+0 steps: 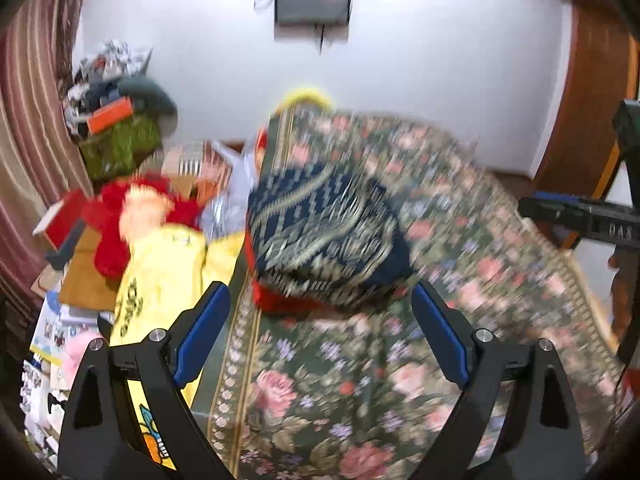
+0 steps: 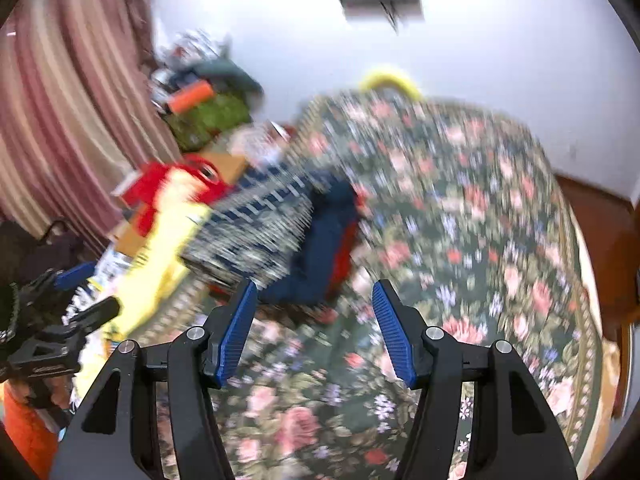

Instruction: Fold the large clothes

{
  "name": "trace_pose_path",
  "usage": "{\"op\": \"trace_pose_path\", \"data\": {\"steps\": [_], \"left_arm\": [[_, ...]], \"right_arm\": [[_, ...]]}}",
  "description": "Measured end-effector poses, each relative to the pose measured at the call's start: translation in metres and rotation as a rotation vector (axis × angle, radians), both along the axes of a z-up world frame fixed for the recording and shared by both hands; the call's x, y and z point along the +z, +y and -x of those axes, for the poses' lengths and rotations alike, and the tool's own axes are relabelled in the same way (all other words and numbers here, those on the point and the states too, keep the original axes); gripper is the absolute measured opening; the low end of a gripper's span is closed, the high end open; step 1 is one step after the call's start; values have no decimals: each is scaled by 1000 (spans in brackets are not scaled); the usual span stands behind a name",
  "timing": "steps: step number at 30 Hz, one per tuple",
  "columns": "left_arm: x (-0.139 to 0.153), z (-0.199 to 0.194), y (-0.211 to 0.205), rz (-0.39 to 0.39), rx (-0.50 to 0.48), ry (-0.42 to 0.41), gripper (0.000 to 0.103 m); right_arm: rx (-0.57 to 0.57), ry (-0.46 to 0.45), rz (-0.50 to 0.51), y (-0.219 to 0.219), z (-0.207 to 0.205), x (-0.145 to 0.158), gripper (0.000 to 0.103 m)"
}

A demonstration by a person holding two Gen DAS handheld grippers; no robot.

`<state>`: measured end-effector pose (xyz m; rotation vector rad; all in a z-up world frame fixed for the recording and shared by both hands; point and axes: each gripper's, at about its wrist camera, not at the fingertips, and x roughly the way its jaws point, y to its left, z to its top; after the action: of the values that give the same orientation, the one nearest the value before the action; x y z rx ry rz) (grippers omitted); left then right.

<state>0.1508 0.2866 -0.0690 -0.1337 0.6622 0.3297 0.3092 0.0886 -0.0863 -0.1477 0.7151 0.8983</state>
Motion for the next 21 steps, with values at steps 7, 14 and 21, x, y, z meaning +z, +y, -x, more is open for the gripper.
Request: {"op": "trace_pose_path", "data": {"steps": [7,14,21], "left_arm": [[79,51,-33,-18,-30,-238,92],[118,98,-70,-86,-36,-403,92],[126,132,-93,-131,-11,-498,92]], "right_arm": [[62,-149,-202,-23,67,65,56],[71,-268,-300,-39,114,90,57],[65,-348,-340,-48,138,98,76]]}}
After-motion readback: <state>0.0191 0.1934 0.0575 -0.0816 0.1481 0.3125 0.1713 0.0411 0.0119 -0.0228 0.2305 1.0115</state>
